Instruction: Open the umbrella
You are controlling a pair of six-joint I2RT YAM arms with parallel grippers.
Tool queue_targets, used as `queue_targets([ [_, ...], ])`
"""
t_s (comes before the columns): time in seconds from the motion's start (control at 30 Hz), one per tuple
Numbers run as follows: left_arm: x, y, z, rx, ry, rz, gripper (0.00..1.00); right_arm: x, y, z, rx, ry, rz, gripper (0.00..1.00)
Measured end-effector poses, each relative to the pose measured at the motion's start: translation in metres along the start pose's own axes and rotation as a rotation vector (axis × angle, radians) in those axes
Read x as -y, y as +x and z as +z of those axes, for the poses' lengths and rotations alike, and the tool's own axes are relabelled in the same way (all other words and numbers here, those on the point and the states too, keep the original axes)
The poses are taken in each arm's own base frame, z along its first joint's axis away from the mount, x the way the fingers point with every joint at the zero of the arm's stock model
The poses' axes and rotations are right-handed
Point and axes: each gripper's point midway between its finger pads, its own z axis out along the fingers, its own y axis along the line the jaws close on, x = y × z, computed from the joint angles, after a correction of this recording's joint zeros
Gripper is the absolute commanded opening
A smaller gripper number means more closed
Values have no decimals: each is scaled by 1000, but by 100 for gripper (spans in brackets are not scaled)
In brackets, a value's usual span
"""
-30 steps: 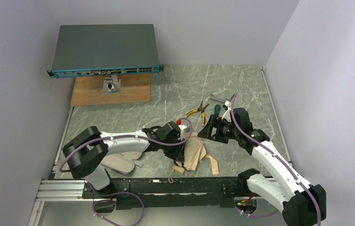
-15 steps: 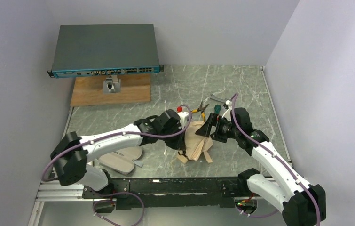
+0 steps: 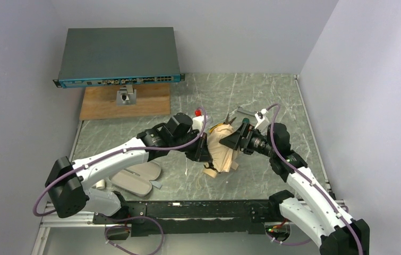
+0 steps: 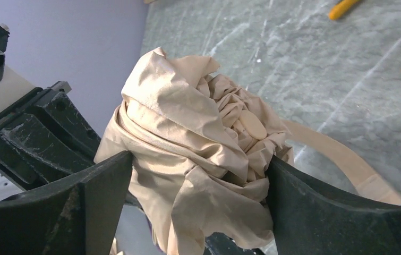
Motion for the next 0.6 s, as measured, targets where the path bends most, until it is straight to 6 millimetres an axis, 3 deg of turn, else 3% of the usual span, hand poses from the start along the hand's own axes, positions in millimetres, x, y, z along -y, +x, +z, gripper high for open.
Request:
queue_targets([
  [0.1,13,-1,-5,-4,66,10,0,-9,-2,2,12,-67,4,63],
  [0.23,23,0,-10,-23,133,11,1,-21,-7,0,33,-132,-10,12],
  [0.27,25,1,-12,-27,142,11,8,-24,-10,-1,44,-144,-17,0],
  [0.3,25,1,-12,-29,147,12,28,-27,-12,-3,54,-155,-24,0],
  [0.37,27,2,-13,-36,158,16,84,-34,-16,-6,66,-169,-33,0],
  [0.4,29,2,-14,-37,172,35,98,-37,-18,-7,70,-171,-45,0],
  [0.5,44,-5,-18,-12,205,82,99,-41,-23,-9,67,-145,-58,0],
  [0.6,47,-20,-24,52,170,105,99,-43,-37,-11,83,-75,-55,0],
])
